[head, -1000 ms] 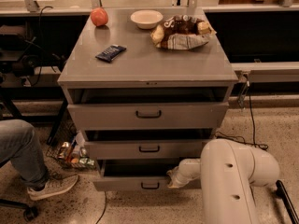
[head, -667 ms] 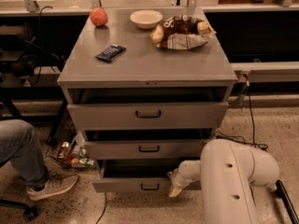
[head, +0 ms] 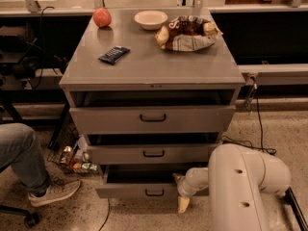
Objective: Open bottom drawer
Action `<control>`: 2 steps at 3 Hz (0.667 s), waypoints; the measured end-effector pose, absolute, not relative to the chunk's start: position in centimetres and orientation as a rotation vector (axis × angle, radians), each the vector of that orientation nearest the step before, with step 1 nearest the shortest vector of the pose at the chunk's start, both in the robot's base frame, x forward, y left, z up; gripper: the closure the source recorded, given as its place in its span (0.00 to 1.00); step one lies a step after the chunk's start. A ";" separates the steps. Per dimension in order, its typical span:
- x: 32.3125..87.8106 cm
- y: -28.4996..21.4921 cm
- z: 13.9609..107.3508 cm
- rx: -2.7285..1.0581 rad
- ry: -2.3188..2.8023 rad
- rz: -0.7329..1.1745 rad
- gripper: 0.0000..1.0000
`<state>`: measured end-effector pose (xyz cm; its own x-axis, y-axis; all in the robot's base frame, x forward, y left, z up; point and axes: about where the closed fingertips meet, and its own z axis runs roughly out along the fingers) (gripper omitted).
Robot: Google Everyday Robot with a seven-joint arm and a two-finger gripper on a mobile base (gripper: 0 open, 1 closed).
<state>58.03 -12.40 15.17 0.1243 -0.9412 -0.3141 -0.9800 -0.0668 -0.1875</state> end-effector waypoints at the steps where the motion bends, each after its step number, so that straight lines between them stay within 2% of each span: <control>1: 56.8 -12.7 14.8 -2.058 1.886 0.167 0.00; 2: 55.6 -13.1 14.5 -2.051 1.913 0.181 0.17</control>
Offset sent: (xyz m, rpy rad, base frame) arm -0.0354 -0.0137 -0.0079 -0.0093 0.0527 -0.0447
